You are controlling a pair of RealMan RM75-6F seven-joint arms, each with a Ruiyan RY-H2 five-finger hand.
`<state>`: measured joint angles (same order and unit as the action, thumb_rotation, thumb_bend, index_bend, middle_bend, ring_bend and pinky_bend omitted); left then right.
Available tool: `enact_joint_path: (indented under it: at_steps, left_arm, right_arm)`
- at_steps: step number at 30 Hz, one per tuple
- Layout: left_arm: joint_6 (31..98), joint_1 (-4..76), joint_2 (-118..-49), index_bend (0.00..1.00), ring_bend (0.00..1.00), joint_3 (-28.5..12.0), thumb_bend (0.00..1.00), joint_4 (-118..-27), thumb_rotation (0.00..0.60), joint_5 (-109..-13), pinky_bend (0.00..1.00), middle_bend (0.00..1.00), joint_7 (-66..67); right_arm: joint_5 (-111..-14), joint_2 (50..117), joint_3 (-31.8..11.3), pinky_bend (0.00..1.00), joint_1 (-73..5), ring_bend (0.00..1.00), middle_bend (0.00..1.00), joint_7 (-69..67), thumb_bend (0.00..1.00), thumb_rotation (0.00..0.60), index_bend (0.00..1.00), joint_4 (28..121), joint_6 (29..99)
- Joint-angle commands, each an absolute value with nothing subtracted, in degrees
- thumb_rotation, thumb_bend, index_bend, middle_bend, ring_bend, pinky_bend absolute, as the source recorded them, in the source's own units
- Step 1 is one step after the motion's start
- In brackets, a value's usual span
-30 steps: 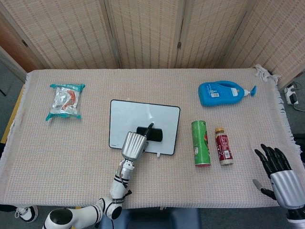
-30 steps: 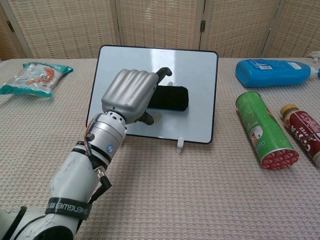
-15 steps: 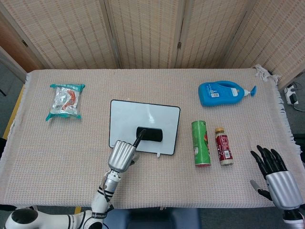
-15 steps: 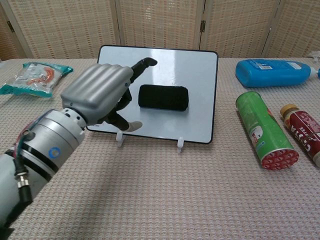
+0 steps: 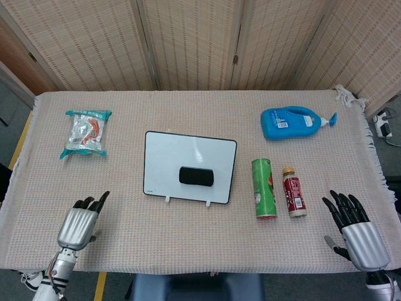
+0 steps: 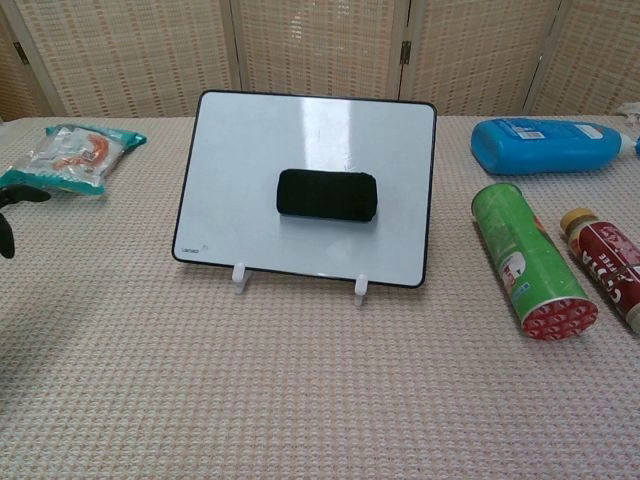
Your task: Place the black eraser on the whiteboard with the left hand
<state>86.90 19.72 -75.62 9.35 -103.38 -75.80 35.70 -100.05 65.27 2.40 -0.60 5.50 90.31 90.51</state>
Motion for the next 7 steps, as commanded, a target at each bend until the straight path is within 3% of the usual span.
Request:
enact_joint_path:
  at_steps: [1,7]
  left_arm:
    - [93.52,13.15,-74.24,0.00,0.01,11.77,0.17,-100.12,0.600,-78.46,0.05,0.11,28.59]
    - [98.61,9.04,-76.32,0.00,0.00,8.85,0.14,-95.66,0.600,-80.39,0.00,0.03,26.47]
  right_arm:
    - [-100.06,65.37,2.36,0.05,-1.06,0.03,0.00,5.67,0.27,0.600,0.00,90.34,89.90]
    - [-99.69,65.01,2.22,0.05,-1.96,0.01,0.00,5.09,0.27,0.600,0.00,90.42,88.59]
